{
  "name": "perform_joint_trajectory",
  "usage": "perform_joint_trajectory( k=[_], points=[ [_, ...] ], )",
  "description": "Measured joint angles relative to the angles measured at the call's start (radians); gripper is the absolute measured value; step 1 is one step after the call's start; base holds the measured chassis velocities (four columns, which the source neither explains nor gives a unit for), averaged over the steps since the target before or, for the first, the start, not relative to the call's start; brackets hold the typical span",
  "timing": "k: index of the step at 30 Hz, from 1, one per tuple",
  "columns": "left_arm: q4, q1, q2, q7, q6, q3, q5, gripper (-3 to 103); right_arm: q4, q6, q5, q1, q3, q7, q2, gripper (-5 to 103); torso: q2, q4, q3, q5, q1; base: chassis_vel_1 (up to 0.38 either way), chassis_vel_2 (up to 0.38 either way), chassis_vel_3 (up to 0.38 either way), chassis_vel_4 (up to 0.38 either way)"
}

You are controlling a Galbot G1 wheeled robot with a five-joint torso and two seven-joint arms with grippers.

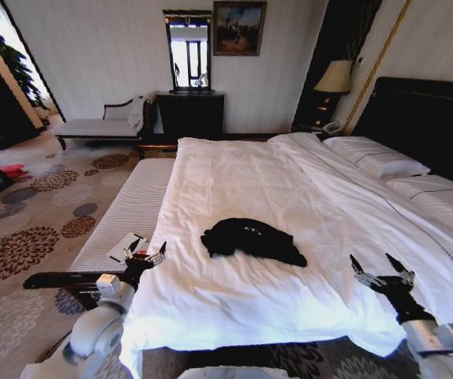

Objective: Fold the clothes on the bed.

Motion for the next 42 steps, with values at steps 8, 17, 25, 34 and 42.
perform_joint_trajectory(
  k=[8,17,25,34,42],
  points=[
    [0.074,-0.137,0.121,0.058,0.045,0.048,-0.241,100,-0.002,0.011,-0.001,0.009,-0.035,0.006,-0.022,100,0.000,-0.0003,0.000,0.0000,0.000,0.000,0.000,0.000,0.000],
    [0.191,-0.311,0.121,0.111,0.055,0.153,-0.332,103,-0.010,0.010,0.000,-0.001,-0.043,0.007,-0.051,100,0.000,-0.0003,0.000,-0.0003,0.000,0.000,0.000,0.000,0.000],
    [0.289,-0.549,0.074,0.110,0.098,0.360,-0.479,99,0.008,0.009,-0.013,-0.013,-0.041,0.009,-0.031,100,0.000,-0.0001,0.000,0.0003,0.000,0.000,0.000,0.000,0.000],
    [0.468,-0.806,-0.016,0.093,0.141,0.577,-0.630,99,0.004,0.004,-0.017,-0.011,-0.041,0.013,-0.020,100,0.000,0.0001,0.000,0.0002,0.000,0.000,0.000,0.000,0.000],
    [0.573,-0.892,-0.096,0.089,0.162,0.670,-0.678,99,-0.003,0.004,-0.017,-0.011,-0.037,0.013,-0.019,100,0.000,0.0002,0.000,0.0003,0.000,0.000,0.000,0.000,0.000]
  ],
)
